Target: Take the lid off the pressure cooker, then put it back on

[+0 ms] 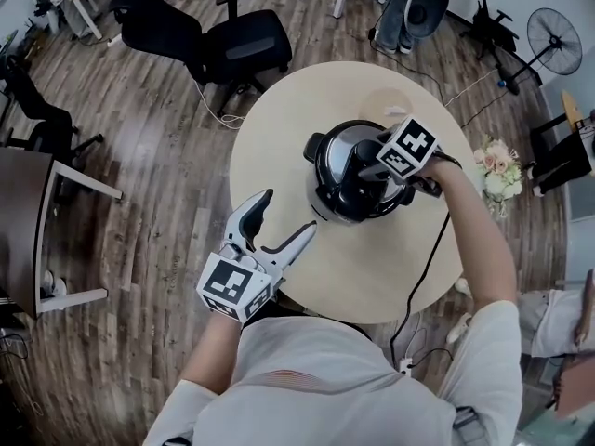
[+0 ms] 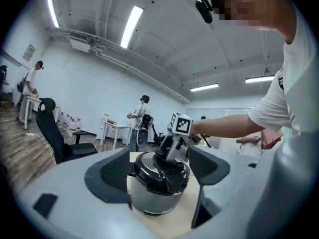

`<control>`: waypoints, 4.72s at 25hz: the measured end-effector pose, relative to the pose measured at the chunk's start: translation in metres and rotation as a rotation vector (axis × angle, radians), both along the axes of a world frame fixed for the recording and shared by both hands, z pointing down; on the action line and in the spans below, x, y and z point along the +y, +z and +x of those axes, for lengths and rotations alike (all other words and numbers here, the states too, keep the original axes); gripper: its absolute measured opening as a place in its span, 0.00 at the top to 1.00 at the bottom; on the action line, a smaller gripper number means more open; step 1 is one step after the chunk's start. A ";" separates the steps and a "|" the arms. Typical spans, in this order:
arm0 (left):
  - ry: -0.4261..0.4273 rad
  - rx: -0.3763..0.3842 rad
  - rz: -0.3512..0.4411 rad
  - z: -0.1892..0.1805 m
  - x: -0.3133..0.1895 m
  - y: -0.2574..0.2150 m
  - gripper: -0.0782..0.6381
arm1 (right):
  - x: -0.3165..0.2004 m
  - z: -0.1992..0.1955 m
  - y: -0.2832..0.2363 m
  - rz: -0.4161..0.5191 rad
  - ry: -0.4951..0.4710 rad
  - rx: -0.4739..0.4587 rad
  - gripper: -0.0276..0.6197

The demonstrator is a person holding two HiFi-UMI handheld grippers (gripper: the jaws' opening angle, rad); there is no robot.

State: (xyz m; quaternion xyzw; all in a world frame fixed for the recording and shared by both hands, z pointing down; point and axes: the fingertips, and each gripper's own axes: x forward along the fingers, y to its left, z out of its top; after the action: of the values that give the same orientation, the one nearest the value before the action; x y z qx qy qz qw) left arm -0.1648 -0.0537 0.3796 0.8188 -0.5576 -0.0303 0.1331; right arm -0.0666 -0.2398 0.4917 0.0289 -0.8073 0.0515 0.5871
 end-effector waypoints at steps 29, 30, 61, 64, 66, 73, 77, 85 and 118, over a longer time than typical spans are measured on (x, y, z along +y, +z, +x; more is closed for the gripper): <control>-0.002 0.065 -0.084 -0.018 -0.034 0.024 0.39 | -0.001 0.001 0.003 -0.003 0.005 0.032 0.51; 0.003 0.089 -0.092 -0.020 -0.040 0.028 0.39 | -0.001 0.001 0.003 -0.002 0.004 0.034 0.51; 0.170 1.252 -0.473 -0.022 -0.184 0.188 0.41 | -0.001 0.002 0.010 -0.006 0.002 0.045 0.50; 0.187 1.230 -0.468 -0.019 -0.184 0.185 0.52 | -0.002 0.003 0.009 -0.005 0.001 0.045 0.50; 0.180 1.213 -0.468 -0.019 -0.184 0.184 0.56 | -0.002 0.002 0.009 -0.004 0.001 0.045 0.50; 0.193 1.249 -0.442 -0.021 -0.183 0.180 0.72 | -0.001 0.002 0.008 -0.004 -0.002 0.056 0.51; 0.207 1.205 -0.410 -0.022 -0.184 0.174 0.80 | -0.002 0.000 0.009 -0.004 -0.001 0.061 0.51; 0.206 1.221 -0.410 -0.023 -0.184 0.177 0.80 | -0.002 0.001 0.010 -0.003 0.011 0.054 0.51; 0.182 1.198 -0.389 -0.024 -0.181 0.177 0.80 | -0.018 0.004 0.013 -0.088 0.604 0.086 0.49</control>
State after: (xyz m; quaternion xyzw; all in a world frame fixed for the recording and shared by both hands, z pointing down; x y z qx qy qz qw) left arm -0.1891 -0.2344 0.5570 0.6648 -0.3100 -0.3697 0.5703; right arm -0.0625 -0.2573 0.5044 0.2444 -0.7336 0.2573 0.5795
